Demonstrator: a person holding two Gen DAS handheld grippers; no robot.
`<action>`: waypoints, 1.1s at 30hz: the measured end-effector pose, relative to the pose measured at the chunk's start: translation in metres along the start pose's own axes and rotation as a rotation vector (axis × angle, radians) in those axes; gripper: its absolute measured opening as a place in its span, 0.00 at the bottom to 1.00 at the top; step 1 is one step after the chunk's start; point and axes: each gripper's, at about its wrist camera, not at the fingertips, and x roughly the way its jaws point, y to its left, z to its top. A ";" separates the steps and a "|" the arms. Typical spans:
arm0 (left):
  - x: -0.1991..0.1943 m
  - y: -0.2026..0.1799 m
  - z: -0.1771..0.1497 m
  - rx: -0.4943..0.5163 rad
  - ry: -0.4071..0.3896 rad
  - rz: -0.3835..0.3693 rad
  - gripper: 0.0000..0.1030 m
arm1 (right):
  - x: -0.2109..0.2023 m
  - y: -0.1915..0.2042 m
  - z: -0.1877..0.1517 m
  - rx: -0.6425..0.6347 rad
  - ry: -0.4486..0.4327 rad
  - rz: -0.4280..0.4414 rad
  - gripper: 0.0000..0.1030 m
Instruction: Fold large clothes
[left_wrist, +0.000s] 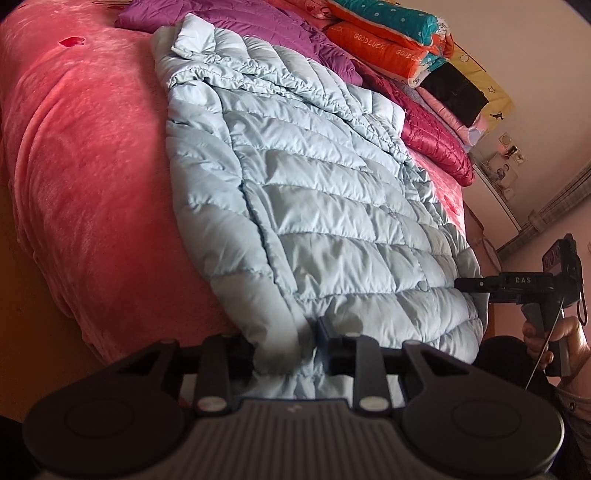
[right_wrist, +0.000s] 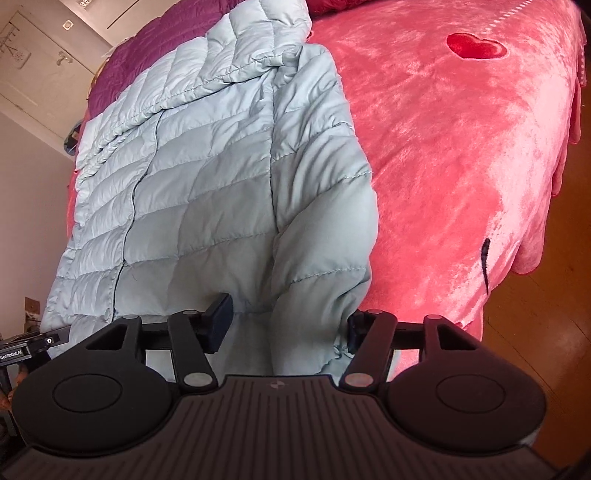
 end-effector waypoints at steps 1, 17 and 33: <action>-0.001 0.000 0.000 0.001 -0.002 -0.008 0.22 | 0.000 0.001 0.000 -0.005 -0.004 0.002 0.72; -0.029 0.015 0.033 -0.223 -0.186 -0.348 0.06 | -0.026 -0.010 0.013 0.247 -0.194 0.402 0.20; -0.014 0.052 0.153 -0.443 -0.496 -0.486 0.06 | -0.005 -0.004 0.127 0.550 -0.495 0.690 0.20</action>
